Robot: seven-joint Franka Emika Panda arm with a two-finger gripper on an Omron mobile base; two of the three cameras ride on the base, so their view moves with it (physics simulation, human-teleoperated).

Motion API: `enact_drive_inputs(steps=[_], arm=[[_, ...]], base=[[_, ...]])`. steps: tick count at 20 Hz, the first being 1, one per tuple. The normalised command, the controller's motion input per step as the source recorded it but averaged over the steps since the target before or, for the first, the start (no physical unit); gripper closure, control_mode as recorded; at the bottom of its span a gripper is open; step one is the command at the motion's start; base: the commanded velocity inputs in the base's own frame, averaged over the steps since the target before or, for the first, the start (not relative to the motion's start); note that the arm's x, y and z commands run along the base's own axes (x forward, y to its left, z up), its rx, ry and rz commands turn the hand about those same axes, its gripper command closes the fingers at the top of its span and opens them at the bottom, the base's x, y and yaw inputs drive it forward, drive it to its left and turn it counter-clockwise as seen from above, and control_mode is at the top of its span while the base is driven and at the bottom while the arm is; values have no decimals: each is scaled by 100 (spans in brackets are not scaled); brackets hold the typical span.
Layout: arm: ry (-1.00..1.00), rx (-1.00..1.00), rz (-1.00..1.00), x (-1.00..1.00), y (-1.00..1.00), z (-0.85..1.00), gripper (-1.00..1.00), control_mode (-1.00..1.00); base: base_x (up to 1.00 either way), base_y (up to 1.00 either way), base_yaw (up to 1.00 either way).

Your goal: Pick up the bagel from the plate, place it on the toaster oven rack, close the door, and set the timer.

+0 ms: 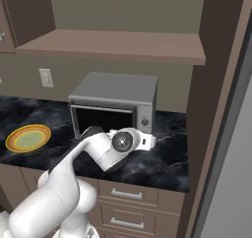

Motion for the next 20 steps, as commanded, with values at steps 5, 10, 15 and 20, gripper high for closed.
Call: enact_drive_inputs(steps=[5,10,15,20], arm=[[0,0,0,11,0,-11,-100,-100],[0,0,0,11,-3,-8,-100,-100],[0,0,0,9,-6,-4,-100,-100],[0,0,0,5,-10,-1,-100,-100]], base=[[0,0,0],[0,0,0],[0,0,0],[0,0,0]])
